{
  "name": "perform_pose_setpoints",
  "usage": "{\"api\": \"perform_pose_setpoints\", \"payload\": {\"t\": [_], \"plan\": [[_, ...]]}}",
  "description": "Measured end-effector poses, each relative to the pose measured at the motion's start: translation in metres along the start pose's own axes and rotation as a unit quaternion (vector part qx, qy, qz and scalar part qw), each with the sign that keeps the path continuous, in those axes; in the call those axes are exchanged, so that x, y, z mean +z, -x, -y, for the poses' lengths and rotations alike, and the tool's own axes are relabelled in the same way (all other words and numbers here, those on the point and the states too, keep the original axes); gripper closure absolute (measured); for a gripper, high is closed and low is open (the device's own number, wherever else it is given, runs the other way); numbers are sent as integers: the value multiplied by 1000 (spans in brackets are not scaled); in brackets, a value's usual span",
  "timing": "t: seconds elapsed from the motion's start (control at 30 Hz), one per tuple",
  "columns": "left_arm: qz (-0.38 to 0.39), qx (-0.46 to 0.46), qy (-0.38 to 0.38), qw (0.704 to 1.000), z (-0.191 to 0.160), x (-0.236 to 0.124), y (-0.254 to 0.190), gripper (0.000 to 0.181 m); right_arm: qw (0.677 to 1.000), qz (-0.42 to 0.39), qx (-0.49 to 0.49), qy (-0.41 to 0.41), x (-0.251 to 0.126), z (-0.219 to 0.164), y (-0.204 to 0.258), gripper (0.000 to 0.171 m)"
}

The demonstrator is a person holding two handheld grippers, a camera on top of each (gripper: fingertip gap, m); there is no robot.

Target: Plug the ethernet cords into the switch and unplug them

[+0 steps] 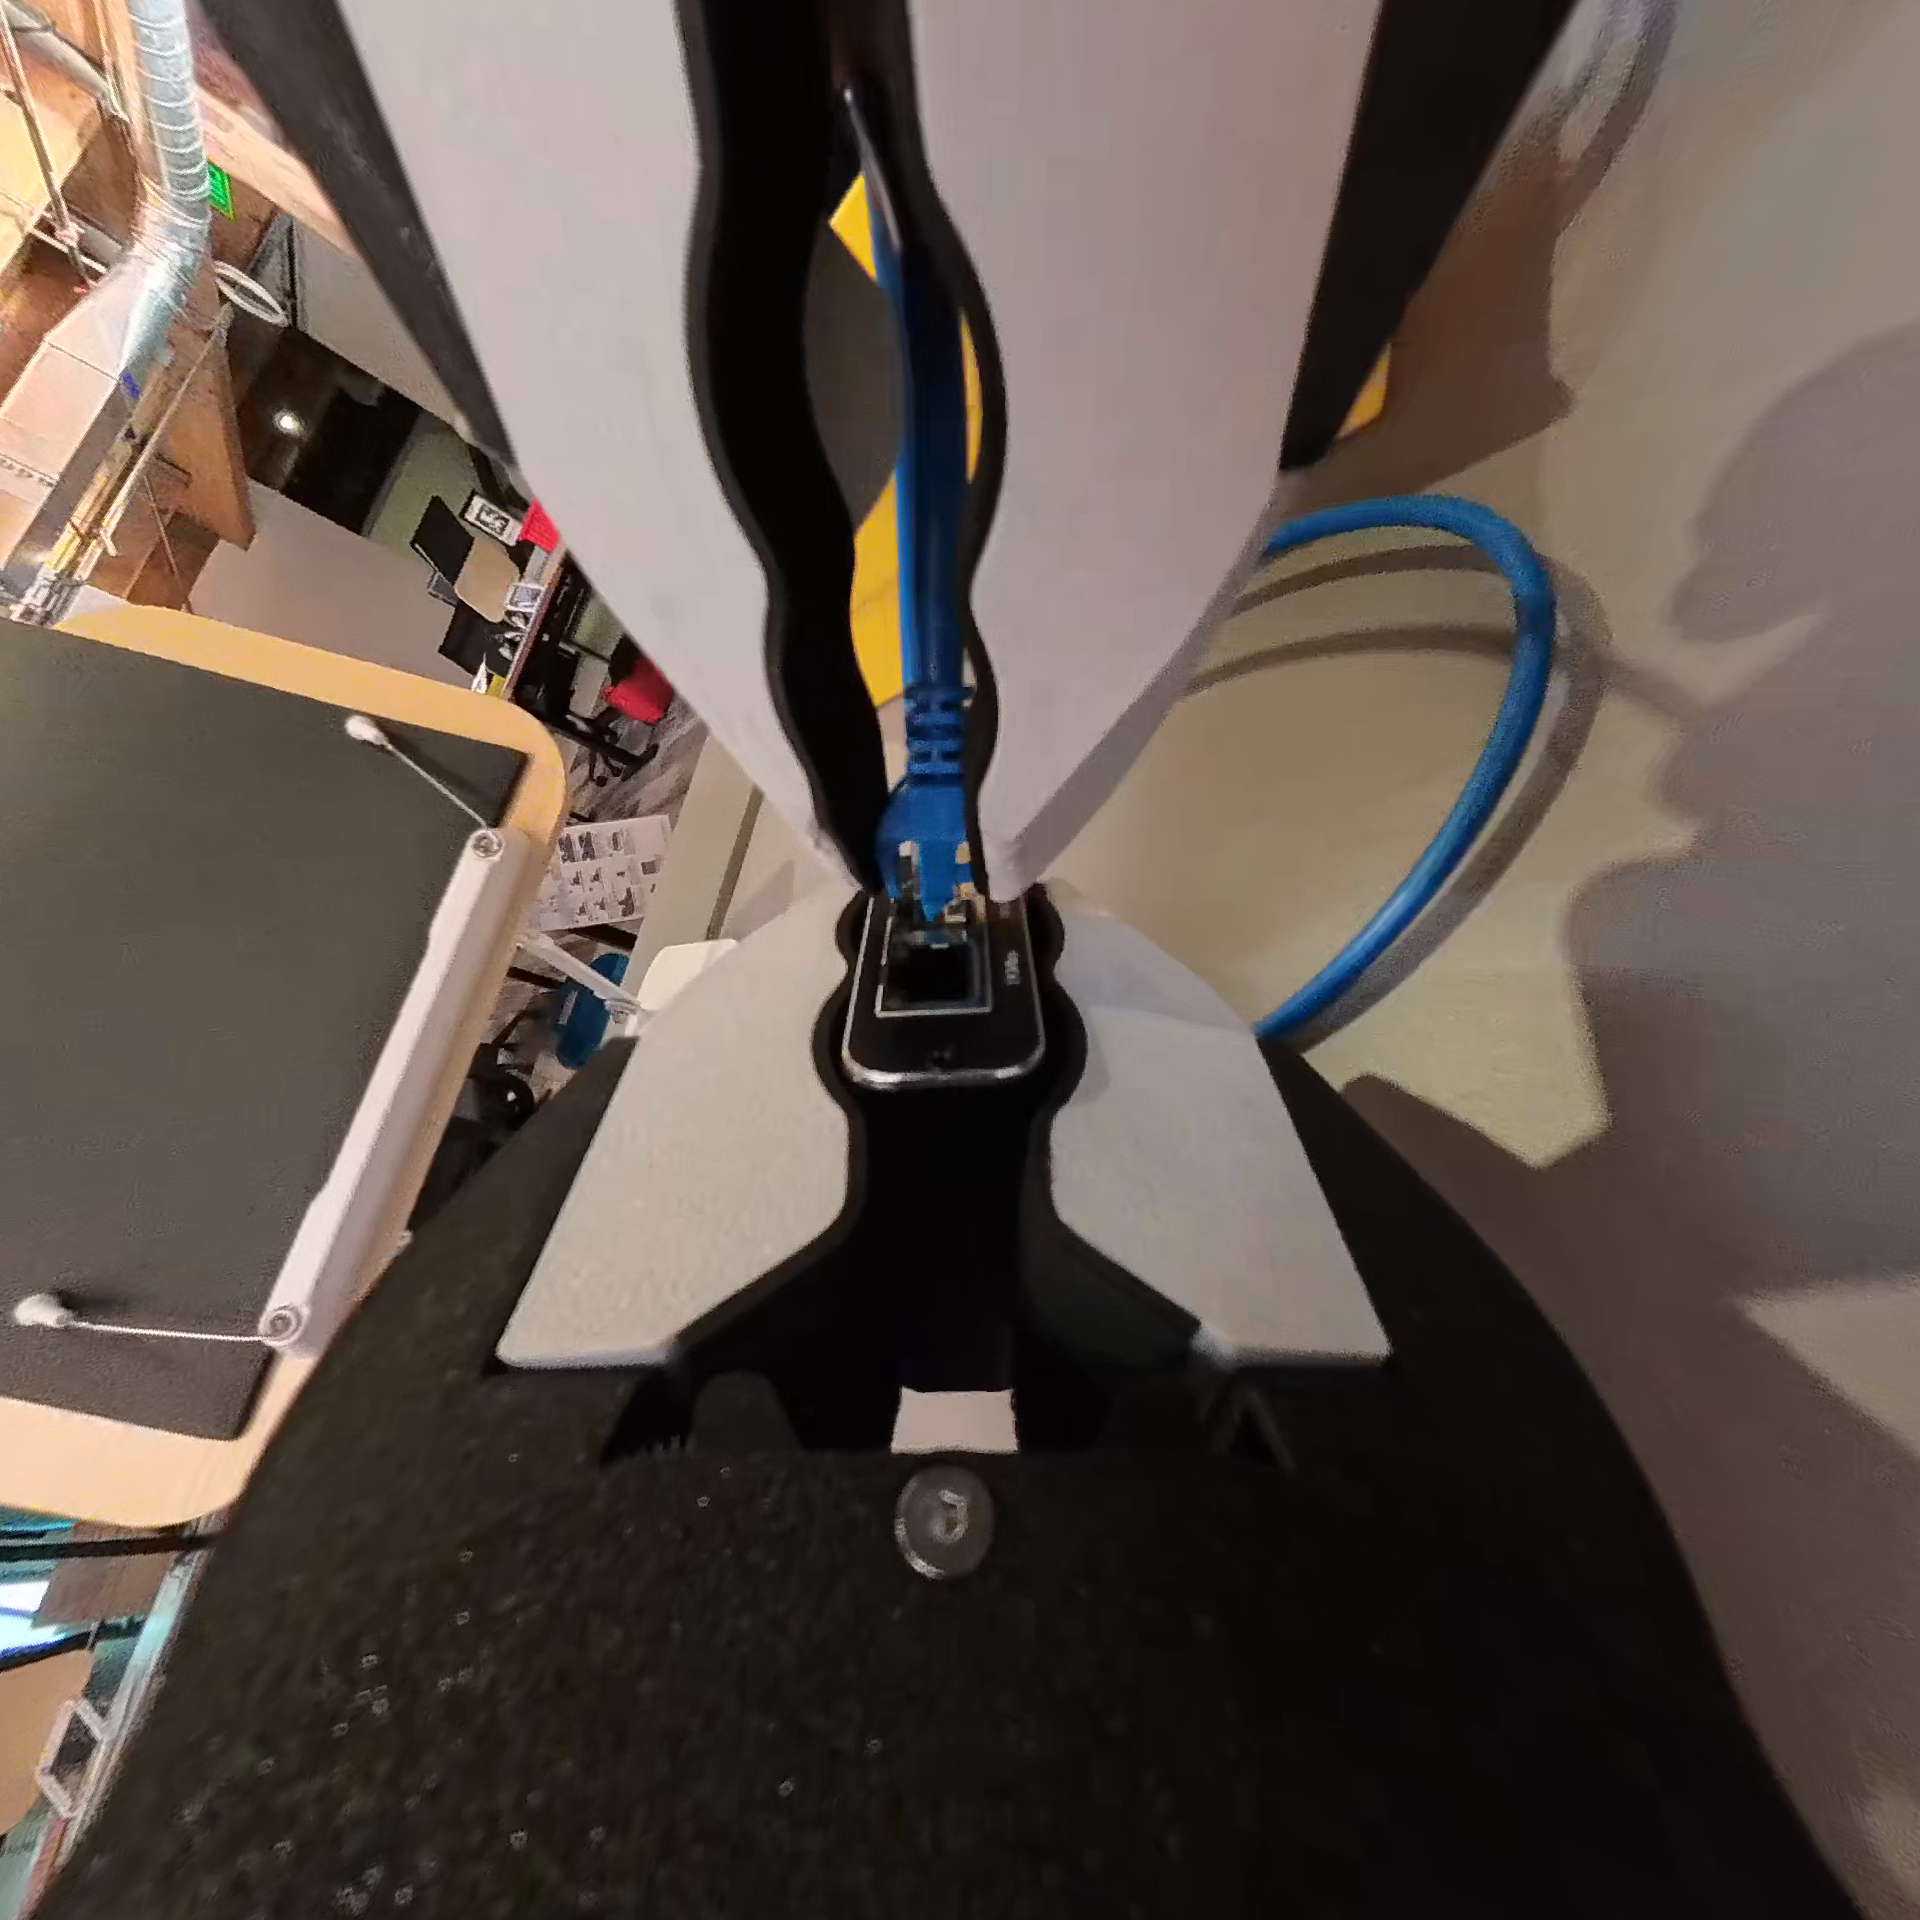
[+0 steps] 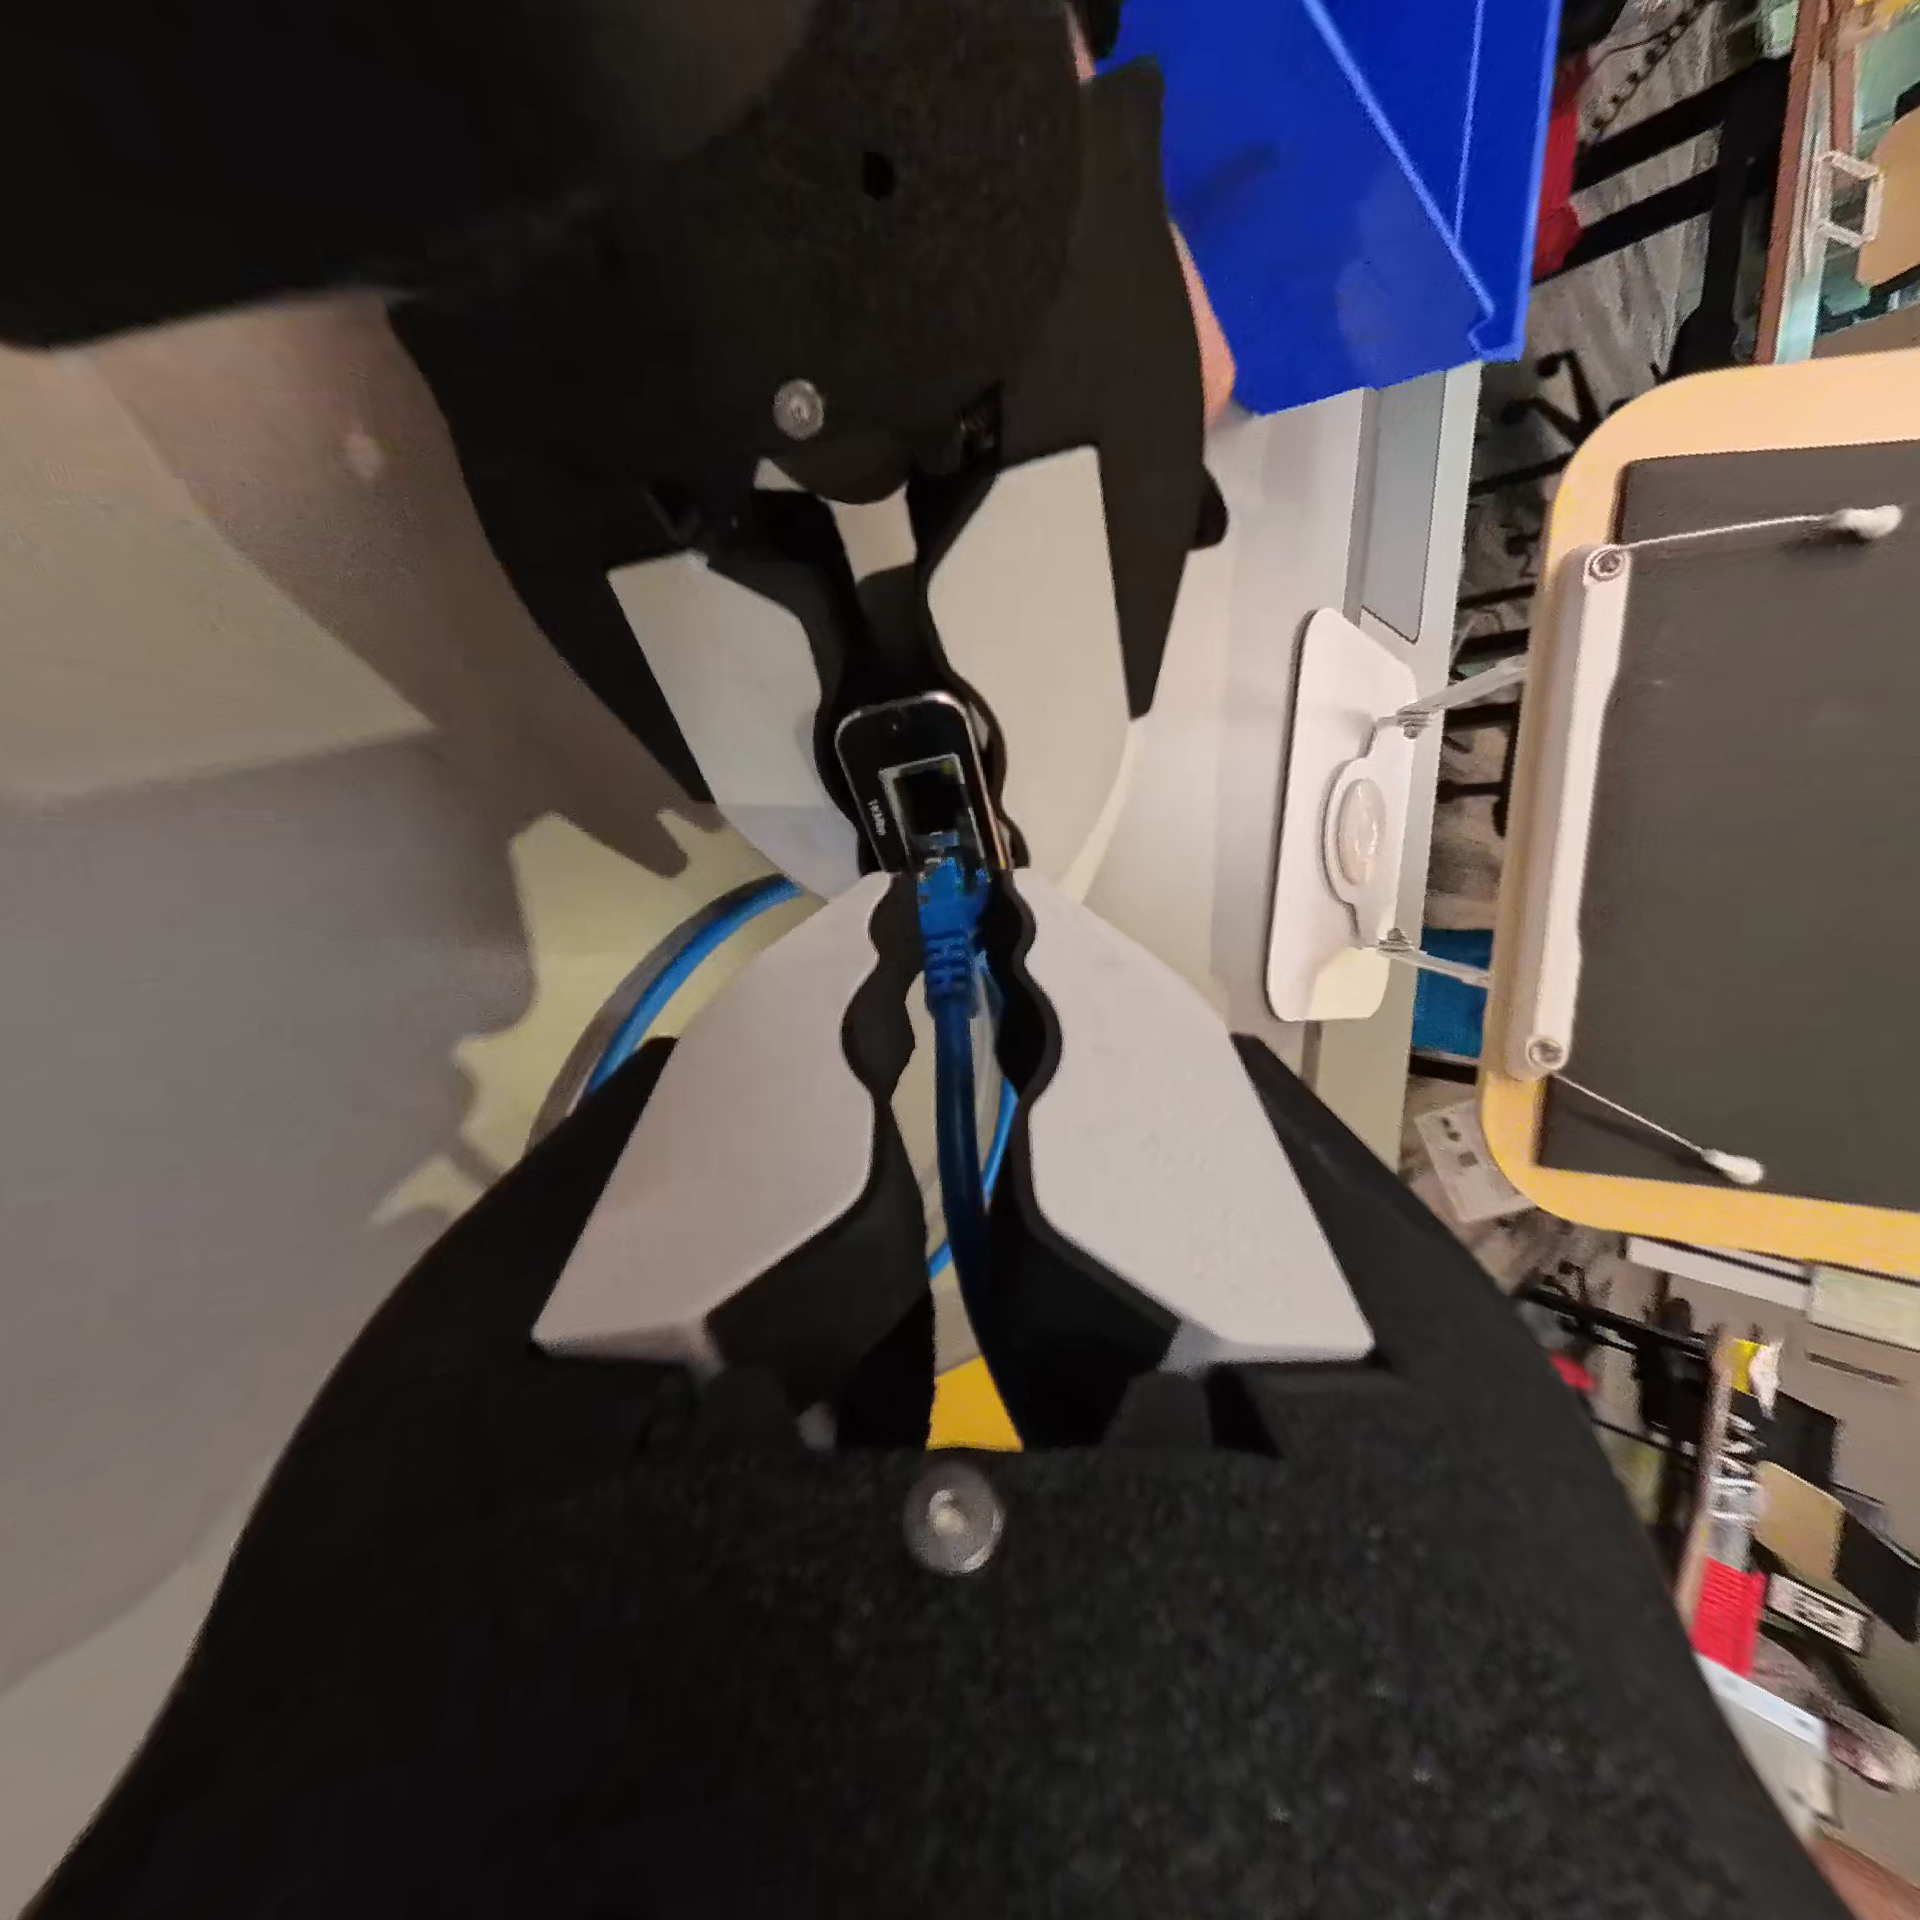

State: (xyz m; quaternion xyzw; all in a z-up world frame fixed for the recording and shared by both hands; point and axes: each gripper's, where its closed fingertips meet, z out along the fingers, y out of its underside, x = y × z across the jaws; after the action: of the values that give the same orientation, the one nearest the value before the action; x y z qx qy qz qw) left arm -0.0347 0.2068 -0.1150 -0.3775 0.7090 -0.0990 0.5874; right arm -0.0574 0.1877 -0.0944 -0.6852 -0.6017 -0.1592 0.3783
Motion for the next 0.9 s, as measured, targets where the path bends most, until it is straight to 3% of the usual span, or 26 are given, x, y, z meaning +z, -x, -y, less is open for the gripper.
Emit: {"api": "perform_pose_setpoints", "payload": {"t": [0.03, 0.17, 0.27, 0.33, 0.43, 0.53, 0.63, 0.73, 0.77, 0.9], "plan": [[-2, -6, -1, 1000, 1, 0, 0, 153, 1000, 3, 4, -4, -1, 0, 0, 158], [-19, -15, -6, 1000, 4, -1, -6, 153, 1000, -3, -9, 0, -4, 0, 4, 156], [16, 25, -4, 1000, 5, -2, -1, 153, 999, -15, 39, -18, -5, 1, 4, 157], [70, 52, 4, 996, 4, -6, 12, 154, 996, -66, 48, -28, -17, 7, -6, 151], [123, 69, 20, 990, -6, -13, 33, 154, 960, -186, 155, -143, -70, 30, -35, 146], [174, 80, 12, 981, -2, -21, 48, 154, 863, -171, 416, -230, -92, 10, -35, 145], [210, 120, -6, 970, 10, -29, 52, 155, 702, -1, 647, -297, -54, -6, 3, 141], [226, 167, -4, 960, 15, -30, 47, 155, 503, 138, 750, -407, -45, 9, 3, 136], [229, 186, 3, 956, 14, -28, 46, 154, 465, 158, 762, -422, -43, 14, 1, 135], [241, 261, 17, 935, 15, -25, 39, 155, 453, 163, 778, -404, -28, 35, 0, 137]]}}
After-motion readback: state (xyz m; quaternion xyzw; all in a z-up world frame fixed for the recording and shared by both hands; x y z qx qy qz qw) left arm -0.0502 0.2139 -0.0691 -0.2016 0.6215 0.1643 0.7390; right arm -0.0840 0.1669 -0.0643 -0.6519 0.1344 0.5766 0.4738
